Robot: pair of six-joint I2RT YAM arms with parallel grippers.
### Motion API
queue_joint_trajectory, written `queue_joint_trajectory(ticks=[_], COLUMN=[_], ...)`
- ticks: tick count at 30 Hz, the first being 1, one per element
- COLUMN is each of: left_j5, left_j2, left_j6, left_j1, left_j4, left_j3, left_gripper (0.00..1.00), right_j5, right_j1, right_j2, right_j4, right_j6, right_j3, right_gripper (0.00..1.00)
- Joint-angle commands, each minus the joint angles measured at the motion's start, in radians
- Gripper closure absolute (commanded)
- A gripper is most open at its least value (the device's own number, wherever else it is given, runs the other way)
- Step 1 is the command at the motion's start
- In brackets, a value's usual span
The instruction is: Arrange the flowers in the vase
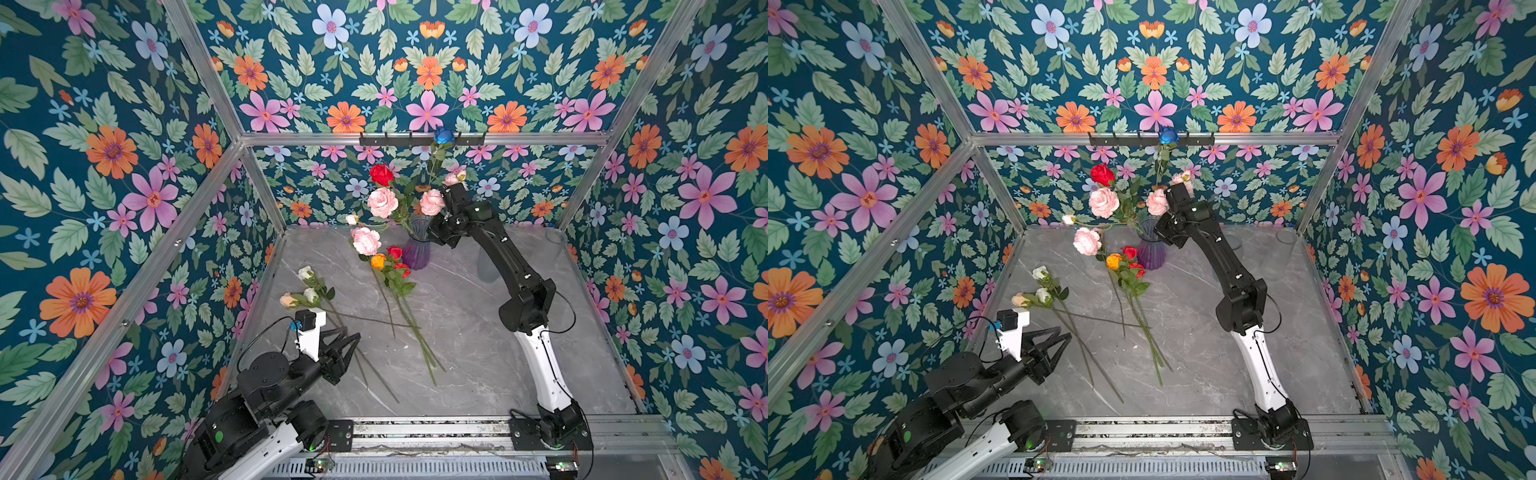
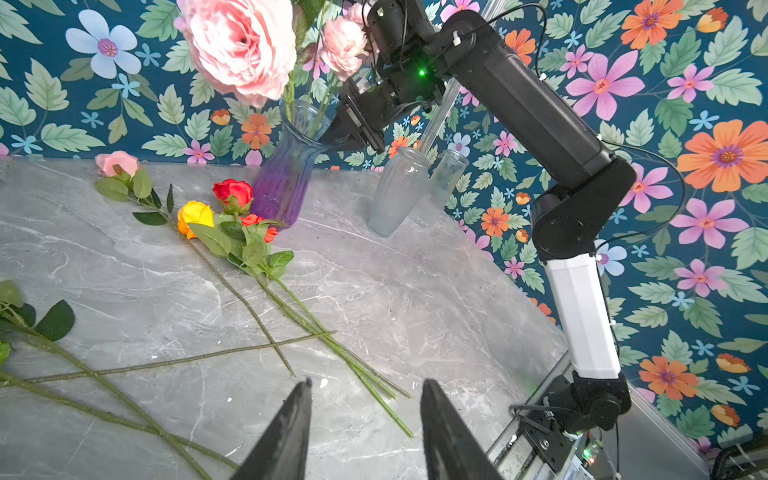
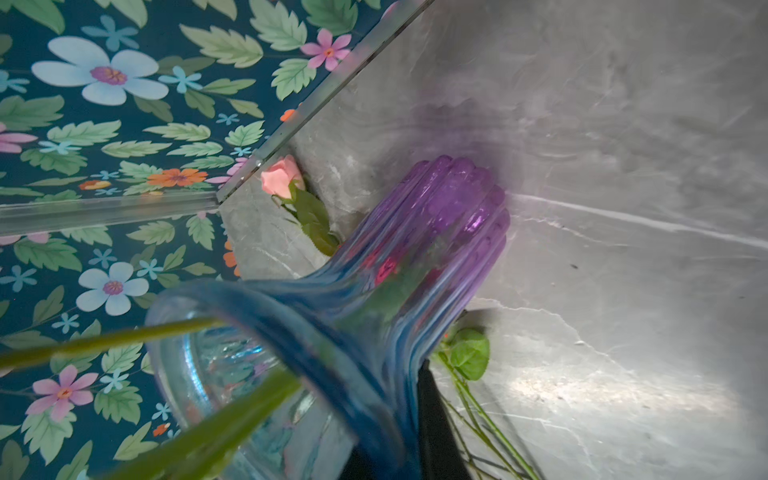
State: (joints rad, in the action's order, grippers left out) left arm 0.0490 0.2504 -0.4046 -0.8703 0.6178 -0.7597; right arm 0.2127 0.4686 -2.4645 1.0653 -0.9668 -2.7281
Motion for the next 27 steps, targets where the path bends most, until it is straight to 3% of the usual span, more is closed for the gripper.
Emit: queue_joint_trajectory(ticks=[1, 10, 22, 27], left_j5=[-0.031, -0.048, -0.062, -0.074], left_j2=[0.006, -0.007, 0.0, 0.008], left_j6=[0.017, 0.021, 0.024, 0.026], left_j1=[0.016, 0.038, 0.054, 0.07], left_j4=[-0.039, -0.044, -0.049, -0.05], left_j3=[-0.001, 0.002, 0.004, 0.005], left_gripper=[0.54, 0.54, 0.54, 0.54], right_j5=[0.09, 0.153, -0.058, -0.033], right_j1=[0.042, 0.133, 0.064, 0.049], right_j2=[-0.028, -0.032, 0.054, 0.042], right_j4=[-0.097, -0.154, 0.01, 0.019], right_j6=[-0.053, -0.084, 0.013, 0.006], right_j3=[-0.017, -0.028, -0.044, -0.057], right_gripper=[1.0, 1.0, 1.0, 1.0])
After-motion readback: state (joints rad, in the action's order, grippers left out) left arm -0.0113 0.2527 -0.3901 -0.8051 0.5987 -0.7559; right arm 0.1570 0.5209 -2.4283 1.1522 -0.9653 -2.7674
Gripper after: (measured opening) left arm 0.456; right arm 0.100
